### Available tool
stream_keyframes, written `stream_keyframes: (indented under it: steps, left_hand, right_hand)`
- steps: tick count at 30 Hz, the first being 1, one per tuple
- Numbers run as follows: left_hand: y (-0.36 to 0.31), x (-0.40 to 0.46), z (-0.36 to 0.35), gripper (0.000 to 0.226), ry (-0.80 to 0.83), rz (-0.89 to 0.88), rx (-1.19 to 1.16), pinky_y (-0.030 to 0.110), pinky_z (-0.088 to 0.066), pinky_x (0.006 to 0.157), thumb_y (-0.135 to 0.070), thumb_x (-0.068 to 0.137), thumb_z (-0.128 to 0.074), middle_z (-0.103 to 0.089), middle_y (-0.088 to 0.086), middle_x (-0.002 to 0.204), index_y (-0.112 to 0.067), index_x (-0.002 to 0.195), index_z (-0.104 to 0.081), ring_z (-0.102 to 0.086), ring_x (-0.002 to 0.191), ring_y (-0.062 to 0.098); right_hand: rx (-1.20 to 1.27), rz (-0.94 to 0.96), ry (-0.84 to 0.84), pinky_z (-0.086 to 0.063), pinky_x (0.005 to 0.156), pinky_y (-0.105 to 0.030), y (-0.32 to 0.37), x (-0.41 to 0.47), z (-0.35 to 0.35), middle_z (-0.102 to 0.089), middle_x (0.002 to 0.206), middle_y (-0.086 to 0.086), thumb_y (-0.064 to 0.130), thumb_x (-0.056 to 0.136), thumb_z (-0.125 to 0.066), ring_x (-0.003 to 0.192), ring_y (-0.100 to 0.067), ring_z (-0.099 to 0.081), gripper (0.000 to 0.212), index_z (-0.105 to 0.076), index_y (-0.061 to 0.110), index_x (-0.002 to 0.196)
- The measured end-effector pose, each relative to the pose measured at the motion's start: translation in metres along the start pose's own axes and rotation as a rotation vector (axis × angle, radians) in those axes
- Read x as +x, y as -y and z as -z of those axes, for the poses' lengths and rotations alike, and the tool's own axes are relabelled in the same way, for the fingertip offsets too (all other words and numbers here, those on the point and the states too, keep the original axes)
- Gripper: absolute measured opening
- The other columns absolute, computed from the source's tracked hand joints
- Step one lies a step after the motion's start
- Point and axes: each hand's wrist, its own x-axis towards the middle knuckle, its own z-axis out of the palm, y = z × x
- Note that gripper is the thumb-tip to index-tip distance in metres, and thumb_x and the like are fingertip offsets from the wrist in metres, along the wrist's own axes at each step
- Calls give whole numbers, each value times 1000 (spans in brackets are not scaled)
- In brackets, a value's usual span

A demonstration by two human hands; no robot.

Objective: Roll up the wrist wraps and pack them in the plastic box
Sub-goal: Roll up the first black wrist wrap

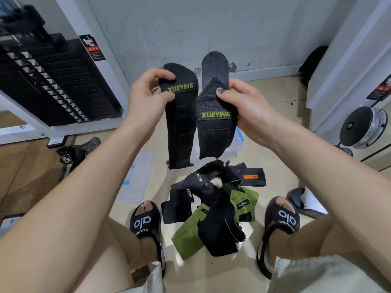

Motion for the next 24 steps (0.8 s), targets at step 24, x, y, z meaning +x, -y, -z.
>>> stream_keyframes:
  steps: [24]
  left_hand:
    - [4, 4, -2, 47, 93, -26, -238, 32, -57, 89, 4, 80, -63, -66, 6, 130, -16, 122, -66, -70, 104, 17]
  right_hand:
    - [-69, -13, 128, -48, 86, -35, -14, -2, -13, -64, 104, -15, 6, 98, -54, 96, -22, -64, 19, -66, 9, 113]
